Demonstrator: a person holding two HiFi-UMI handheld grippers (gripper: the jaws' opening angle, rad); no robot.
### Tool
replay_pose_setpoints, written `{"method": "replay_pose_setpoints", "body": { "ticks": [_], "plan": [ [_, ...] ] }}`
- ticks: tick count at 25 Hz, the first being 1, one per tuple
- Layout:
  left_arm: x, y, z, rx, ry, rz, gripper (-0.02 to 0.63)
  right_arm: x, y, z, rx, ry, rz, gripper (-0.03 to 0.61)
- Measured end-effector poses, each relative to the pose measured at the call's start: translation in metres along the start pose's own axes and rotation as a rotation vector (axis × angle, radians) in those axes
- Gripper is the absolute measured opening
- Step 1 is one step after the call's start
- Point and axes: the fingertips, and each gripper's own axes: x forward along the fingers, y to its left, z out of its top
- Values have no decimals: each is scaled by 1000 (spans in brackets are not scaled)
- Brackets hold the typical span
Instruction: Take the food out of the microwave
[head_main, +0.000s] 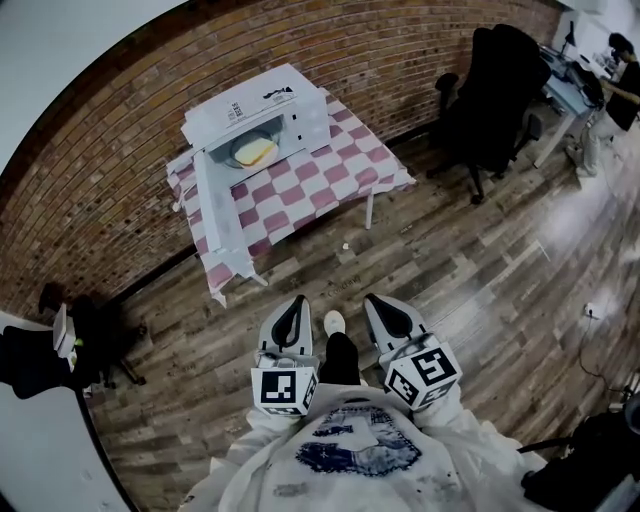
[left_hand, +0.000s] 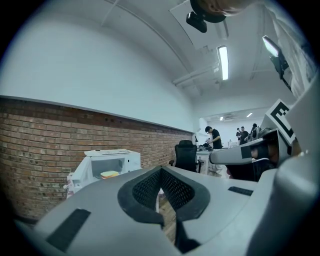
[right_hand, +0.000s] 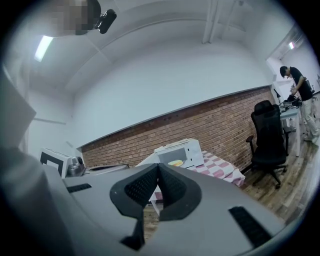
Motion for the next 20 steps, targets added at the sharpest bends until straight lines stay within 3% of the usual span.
{"method": "replay_pose_setpoints", "body": {
  "ticks": [20],
  "plan": [
    [144, 146, 8, -49, 17, 99, 8, 204, -34, 32, -45, 92, 99, 14]
  ]
}}
